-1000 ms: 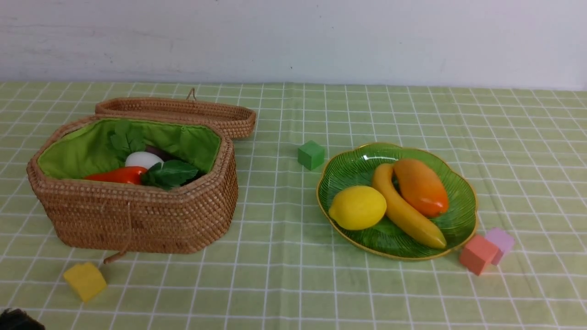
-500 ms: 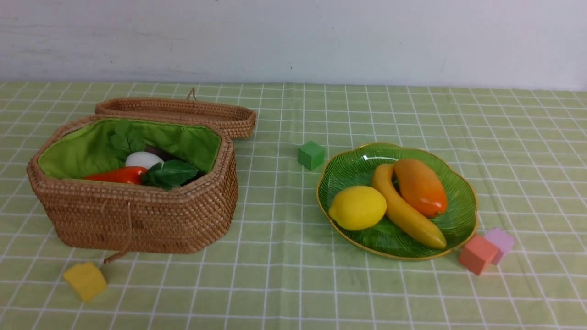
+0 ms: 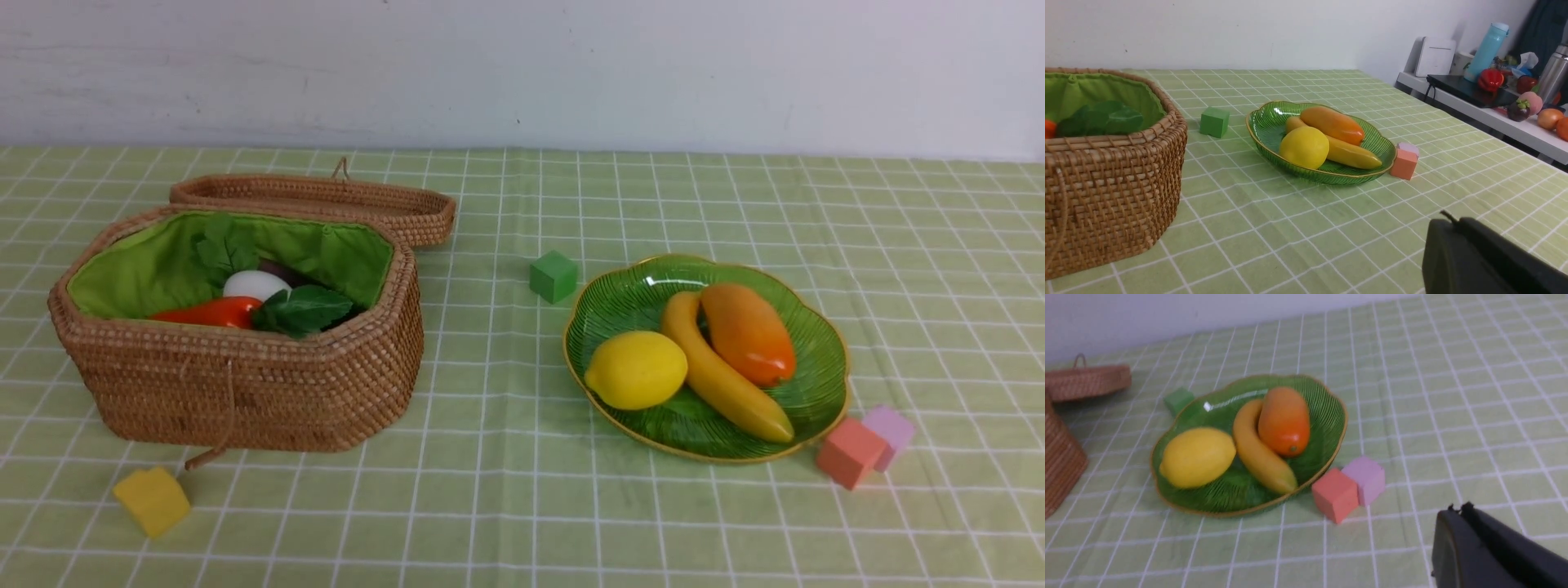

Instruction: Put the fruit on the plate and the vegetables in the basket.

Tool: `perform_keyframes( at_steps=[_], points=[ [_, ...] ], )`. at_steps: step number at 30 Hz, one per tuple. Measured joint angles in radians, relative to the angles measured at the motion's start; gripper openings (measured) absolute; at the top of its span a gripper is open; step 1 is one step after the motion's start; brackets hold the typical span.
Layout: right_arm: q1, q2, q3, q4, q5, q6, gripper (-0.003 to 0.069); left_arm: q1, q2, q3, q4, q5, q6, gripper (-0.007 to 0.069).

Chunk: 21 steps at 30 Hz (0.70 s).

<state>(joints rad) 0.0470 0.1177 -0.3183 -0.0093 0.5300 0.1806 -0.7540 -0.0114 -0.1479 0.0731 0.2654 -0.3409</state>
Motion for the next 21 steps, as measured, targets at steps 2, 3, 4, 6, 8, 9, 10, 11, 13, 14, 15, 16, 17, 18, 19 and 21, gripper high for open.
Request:
perform_keyframes(
  at_steps=[2,3,4,6,8,9,10,11,13,14,15,16,17,18,19,21],
  points=[
    [-0.023,-0.040,0.107,-0.029,-0.099,0.000,-0.0018,0.000,0.000,0.000,0.000,0.000,0.000,-0.0013],
    [-0.028,-0.063,0.167,-0.054,-0.137,0.000,-0.0018,0.000,0.000,0.000,0.000,0.000,0.000,-0.0013],
    [-0.029,-0.078,0.190,-0.063,-0.148,0.001,-0.0018,0.000,0.000,0.000,0.000,0.000,0.000,-0.0013],
    [-0.031,-0.120,0.317,-0.102,-0.187,0.015,-0.0018,0.000,0.000,0.000,0.000,0.000,0.000,-0.0013],
    [-0.032,-0.127,0.339,-0.113,-0.160,0.039,-0.0018,0.000,-0.001,0.000,0.000,0.001,0.000,-0.0012],
    [-0.033,-0.127,0.339,-0.114,-0.159,0.046,-0.0018,0.000,-0.001,0.000,0.000,0.000,0.000,-0.0013],
    [-0.033,-0.127,0.339,-0.116,-0.158,0.050,-0.0018,0.000,-0.001,0.000,0.001,0.000,0.000,-0.0011],
    [-0.033,-0.127,0.339,-0.116,-0.158,0.051,-0.0018,0.000,-0.001,0.000,0.001,-0.001,0.000,-0.0011],
    [-0.033,-0.127,0.339,-0.117,-0.158,0.051,-0.0018,0.000,-0.001,0.000,0.001,0.000,0.000,-0.0010],
    [-0.033,-0.127,0.339,-0.117,-0.158,0.051,-0.0018,0.000,-0.001,0.000,0.001,0.000,0.000,-0.0009],
    [-0.033,-0.127,0.339,-0.117,-0.158,0.051,-0.0017,0.000,-0.001,0.000,0.001,0.000,0.000,-0.0008],
    [-0.033,-0.127,0.339,-0.117,-0.158,0.051,-0.0016,0.000,-0.001,0.000,0.001,0.000,0.000,-0.0008],
    [-0.033,-0.127,0.339,-0.117,-0.158,0.052,-0.0015,0.000,-0.001,0.000,0.001,0.000,0.000,-0.0006],
    [-0.033,-0.127,0.339,-0.117,-0.158,0.052,-0.0015,0.000,-0.001,0.000,0.001,0.000,0.000,-0.0006],
    [-0.033,-0.127,0.339,-0.117,-0.158,0.052,-0.0015,0.000,-0.001,0.000,0.001,0.000,0.000,-0.0006],
    [-0.033,-0.127,0.339,-0.117,-0.158,0.054,-0.0013,0.000,-0.001,0.000,0.001,0.000,0.000,-0.0005]
  ],
)
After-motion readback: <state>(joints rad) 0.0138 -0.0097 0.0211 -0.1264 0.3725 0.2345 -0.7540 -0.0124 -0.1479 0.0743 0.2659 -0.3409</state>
